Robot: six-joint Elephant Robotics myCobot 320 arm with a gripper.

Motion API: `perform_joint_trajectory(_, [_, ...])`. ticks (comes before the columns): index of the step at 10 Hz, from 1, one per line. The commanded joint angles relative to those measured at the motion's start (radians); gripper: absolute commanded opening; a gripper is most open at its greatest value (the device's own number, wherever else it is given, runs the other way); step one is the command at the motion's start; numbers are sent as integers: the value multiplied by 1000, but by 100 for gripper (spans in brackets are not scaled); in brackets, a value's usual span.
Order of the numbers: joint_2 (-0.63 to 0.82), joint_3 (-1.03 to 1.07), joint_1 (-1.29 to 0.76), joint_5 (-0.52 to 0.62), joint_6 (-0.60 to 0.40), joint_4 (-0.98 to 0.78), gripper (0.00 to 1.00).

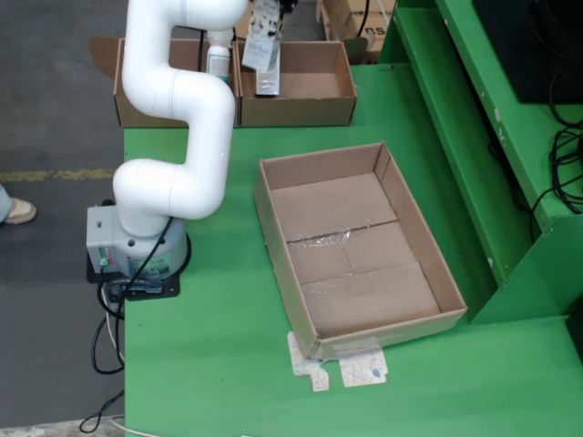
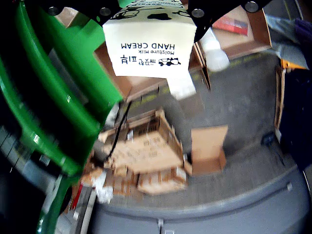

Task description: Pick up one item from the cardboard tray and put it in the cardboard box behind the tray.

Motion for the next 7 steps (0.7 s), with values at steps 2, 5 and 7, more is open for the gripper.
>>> perform_joint_trajectory(2, [-21, 26, -12, -6, -4, -107, 0])
perform_joint_trajectory(5, [-34, 26, -11, -13, -9, -89, 0])
perform_joint_trajectory(7, [-71, 26, 25, -91, -44, 81, 0])
